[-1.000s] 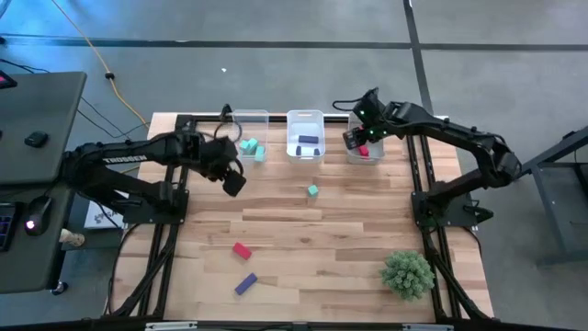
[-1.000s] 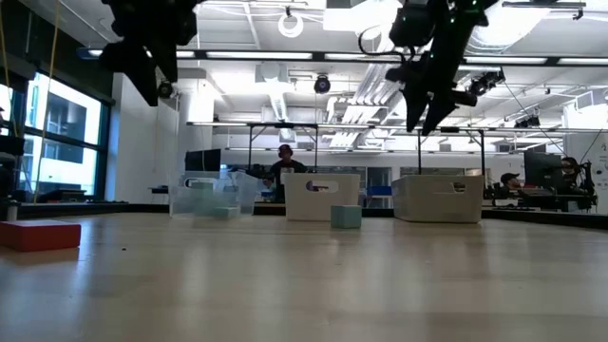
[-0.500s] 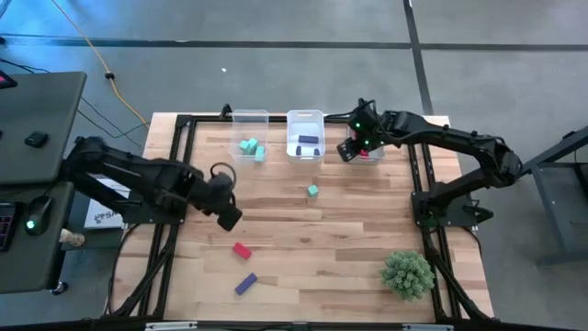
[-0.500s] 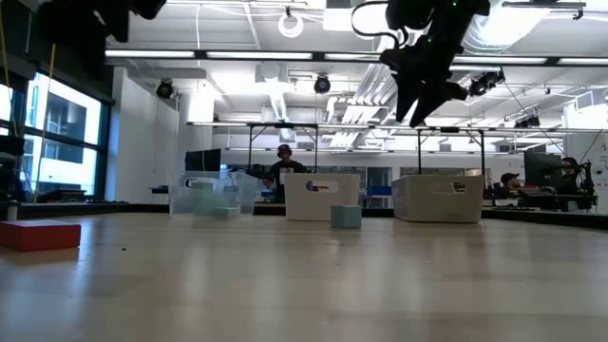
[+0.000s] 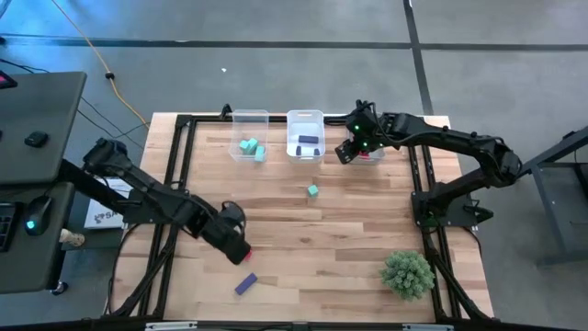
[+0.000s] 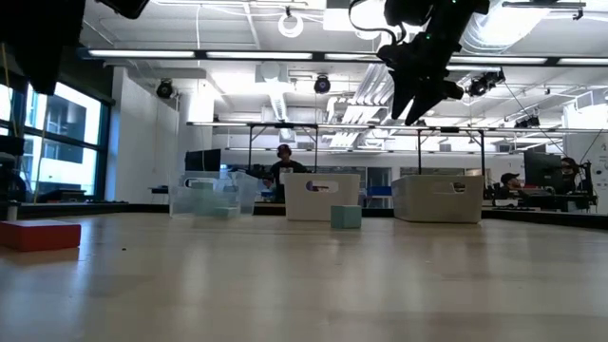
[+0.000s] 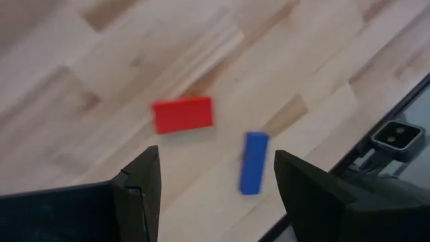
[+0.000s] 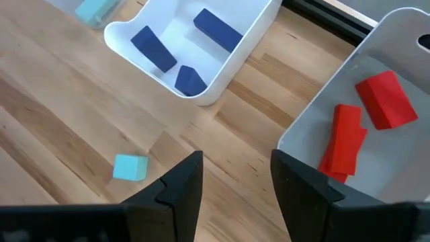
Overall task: Sort & place blocks by color
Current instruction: Put the blue block into the white bin
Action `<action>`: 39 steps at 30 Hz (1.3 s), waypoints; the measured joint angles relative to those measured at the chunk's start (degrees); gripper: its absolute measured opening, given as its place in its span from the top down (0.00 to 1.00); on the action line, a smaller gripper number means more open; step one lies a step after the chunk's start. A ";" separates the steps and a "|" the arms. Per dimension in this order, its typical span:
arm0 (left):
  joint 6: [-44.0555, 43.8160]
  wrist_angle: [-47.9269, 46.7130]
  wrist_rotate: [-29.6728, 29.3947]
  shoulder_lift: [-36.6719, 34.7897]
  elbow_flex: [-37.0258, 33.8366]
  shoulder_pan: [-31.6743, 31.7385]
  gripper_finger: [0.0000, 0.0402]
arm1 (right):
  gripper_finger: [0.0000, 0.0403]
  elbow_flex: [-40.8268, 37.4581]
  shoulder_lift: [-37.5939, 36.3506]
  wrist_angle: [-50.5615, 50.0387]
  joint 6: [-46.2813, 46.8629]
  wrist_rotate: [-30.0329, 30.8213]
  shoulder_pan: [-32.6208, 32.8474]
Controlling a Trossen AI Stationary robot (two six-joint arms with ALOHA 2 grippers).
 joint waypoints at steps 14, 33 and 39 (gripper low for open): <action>-13.37 12.00 -1.23 12.13 0.14 -8.18 0.48 | 0.60 0.03 0.04 0.18 -1.44 0.26 0.00; -16.74 21.28 -0.70 23.68 0.01 -11.53 0.48 | 0.60 0.05 2.96 -0.03 -5.01 1.33 0.11; -16.72 23.23 -0.48 25.61 0.11 -12.51 0.48 | 0.60 0.02 3.67 0.40 -5.75 1.55 0.11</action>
